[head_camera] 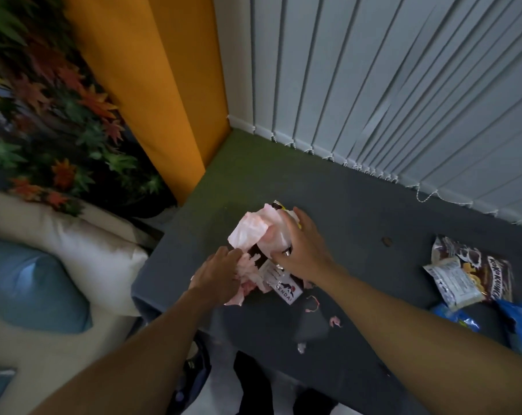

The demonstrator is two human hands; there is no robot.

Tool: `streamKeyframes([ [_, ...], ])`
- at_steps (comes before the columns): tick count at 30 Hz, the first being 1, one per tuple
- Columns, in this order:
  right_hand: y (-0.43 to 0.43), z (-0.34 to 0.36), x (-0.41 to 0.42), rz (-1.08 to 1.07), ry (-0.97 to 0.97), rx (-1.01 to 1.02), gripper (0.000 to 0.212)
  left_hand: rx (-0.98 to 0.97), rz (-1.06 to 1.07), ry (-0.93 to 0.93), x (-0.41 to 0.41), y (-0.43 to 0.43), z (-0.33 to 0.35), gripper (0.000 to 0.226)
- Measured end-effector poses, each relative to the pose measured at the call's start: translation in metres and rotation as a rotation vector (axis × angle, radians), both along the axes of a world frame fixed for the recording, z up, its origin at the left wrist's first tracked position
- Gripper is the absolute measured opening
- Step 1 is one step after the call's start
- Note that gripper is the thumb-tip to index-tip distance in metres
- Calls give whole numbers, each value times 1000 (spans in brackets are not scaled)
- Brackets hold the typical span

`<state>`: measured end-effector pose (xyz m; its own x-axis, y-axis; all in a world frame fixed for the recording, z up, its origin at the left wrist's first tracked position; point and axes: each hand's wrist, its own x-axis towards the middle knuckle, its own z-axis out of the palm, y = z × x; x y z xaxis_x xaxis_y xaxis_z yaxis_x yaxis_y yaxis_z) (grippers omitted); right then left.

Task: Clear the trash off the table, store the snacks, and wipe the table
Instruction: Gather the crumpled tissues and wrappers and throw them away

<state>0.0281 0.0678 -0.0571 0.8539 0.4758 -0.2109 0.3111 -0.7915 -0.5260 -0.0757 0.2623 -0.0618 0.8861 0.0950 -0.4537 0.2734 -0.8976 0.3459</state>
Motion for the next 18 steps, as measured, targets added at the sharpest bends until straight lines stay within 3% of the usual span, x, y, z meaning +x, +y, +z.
streamKeyframes([
  [8, 42, -8, 23, -46, 125, -196, 97, 47, 48, 16, -13, 21, -10, 59],
  [13, 50, -15, 26, -46, 62, -289, 74, 25, 23, -27, -17, 29, -16, 74],
  [18, 53, -13, 31, -84, 102, -282, 64, -59, -24, -30, -15, 33, -22, 73],
])
